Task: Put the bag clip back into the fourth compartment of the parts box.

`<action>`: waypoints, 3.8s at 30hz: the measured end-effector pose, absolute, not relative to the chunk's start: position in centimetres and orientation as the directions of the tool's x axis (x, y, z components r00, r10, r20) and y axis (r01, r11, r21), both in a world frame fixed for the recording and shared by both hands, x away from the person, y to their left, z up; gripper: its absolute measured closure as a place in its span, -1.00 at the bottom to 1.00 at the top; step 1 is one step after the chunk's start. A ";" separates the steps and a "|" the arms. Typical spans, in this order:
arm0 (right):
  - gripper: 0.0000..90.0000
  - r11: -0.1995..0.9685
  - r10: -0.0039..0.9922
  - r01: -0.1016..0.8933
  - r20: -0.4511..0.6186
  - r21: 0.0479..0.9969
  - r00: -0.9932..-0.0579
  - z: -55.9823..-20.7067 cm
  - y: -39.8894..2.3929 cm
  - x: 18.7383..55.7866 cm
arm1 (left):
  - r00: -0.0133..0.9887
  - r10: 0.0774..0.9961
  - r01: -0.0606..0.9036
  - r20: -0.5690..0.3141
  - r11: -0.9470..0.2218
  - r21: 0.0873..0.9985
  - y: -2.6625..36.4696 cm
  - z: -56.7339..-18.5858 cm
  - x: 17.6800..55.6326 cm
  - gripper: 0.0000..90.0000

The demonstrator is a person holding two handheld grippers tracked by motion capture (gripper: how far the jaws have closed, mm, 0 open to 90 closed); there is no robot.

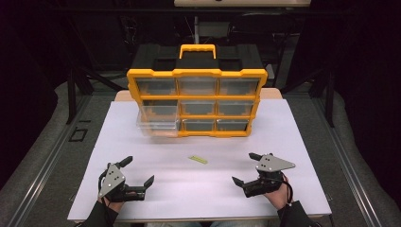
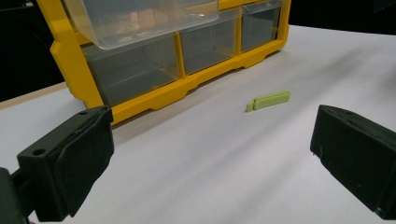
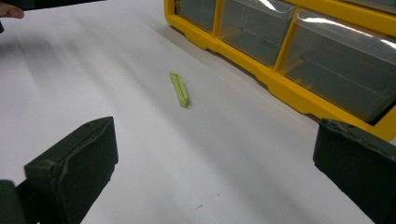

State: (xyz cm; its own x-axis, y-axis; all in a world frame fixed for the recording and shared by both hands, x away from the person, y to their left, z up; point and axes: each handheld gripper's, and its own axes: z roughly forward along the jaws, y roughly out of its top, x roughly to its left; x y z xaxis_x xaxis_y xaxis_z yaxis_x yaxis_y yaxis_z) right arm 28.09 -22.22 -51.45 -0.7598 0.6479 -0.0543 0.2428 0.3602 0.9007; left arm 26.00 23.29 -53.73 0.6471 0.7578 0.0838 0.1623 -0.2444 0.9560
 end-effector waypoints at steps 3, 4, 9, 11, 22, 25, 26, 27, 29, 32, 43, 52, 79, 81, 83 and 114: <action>-1.00 0.361 0.647 0.244 -0.054 0.900 -0.761 -51.4 -22.0 28.2 | 0.648 0.757 0.162 0.084 -0.244 0.956 23.3 -53.7 26.0 -1.00; -1.00 0.364 0.644 0.248 -0.050 0.898 -0.764 -51.3 -21.7 28.4 | 0.650 0.755 0.162 0.083 -0.244 0.956 23.3 -53.8 26.0 -1.00; -1.00 0.375 0.635 0.257 -0.045 0.891 -0.771 -51.3 -21.0 28.8 | 0.650 0.755 0.160 0.083 -0.243 0.957 23.4 -53.7 26.0 -1.00; -1.00 0.392 0.624 0.262 -0.046 0.882 -0.780 -51.3 -20.3 29.2 | 0.650 0.756 0.164 0.080 -0.243 0.956 23.3 -53.7 26.1 -1.00; -1.00 0.438 0.593 0.277 -0.044 0.855 -0.804 -51.4 -18.2 30.0 | 0.649 0.756 0.165 0.081 -0.244 0.956 23.3 -53.7 26.1 -1.00; -1.00 0.447 0.586 0.274 -0.047 0.852 -0.809 -51.4 -17.8 30.2 | 0.651 0.755 0.163 0.083 -0.246 0.956 23.3 -53.7 26.1 -1.00; -1.00 0.447 0.585 0.275 -0.045 0.851 -0.810 -51.3 -17.7 30.3 | 0.651 0.755 0.163 0.084 -0.246 0.955 23.4 -53.7 26.1 -1.00; -1.00 0.452 0.579 0.277 -0.043 0.848 -0.814 -51.3 -17.4 30.5 | 0.651 0.754 0.162 0.084 -0.246 0.956 23.4 -53.7 26.1 -1.00; -1.00 0.453 0.575 0.284 -0.033 0.845 -0.818 -51.3 -17.1 30.6 | 0.648 0.757 0.165 0.085 -0.247 0.955 23.4 -53.7 26.0 -1.00; -1.00 0.461 0.567 0.289 -0.028 0.839 -0.823 -51.3 -16.8 30.9 | 0.645 0.759 0.166 0.086 -0.249 0.954 23.4 -53.7 26.0 -1.00; -1.00 0.471 0.556 0.299 -0.015 0.830 -0.831 -51.2 -15.6 31.6 | 0.640 0.763 0.168 0.087 -0.250 0.953 23.5 -53.7 26.1 -1.00; -1.00 0.504 0.534 0.315 -0.003 0.805 -0.846 -51.4 -14.5 32.5 | 0.638 0.766 0.173 0.082 -0.245 0.954 23.5 -53.7 26.1 -1.00; -1.00 0.614 0.477 0.325 -0.011 0.719 -0.879 -51.1 -11.4 36.4 | 0.646 0.759 0.175 0.077 -0.245 0.954 23.5 -53.7 26.2 -1.00; -1.00 0.621 0.472 0.326 -0.007 0.713 -0.882 -51.1 -11.1 36.7 | 0.647 0.759 0.175 0.077 -0.245 0.954 23.5 -53.7 26.2 -1.00; -1.00 0.631 0.474 0.330 -0.012 0.702 -0.881 -51.1 -10.9 36.9 | 0.646 0.759 0.174 0.077 -0.245 0.954 23.5 -53.7 26.2 -1.00; 0.26 0.806 0.411 0.303 -0.112 0.508 -0.905 -52.0 -6.7 39.0 | 0.646 0.760 0.175 0.076 -0.245 0.954 23.5 -53.7 26.2 -1.00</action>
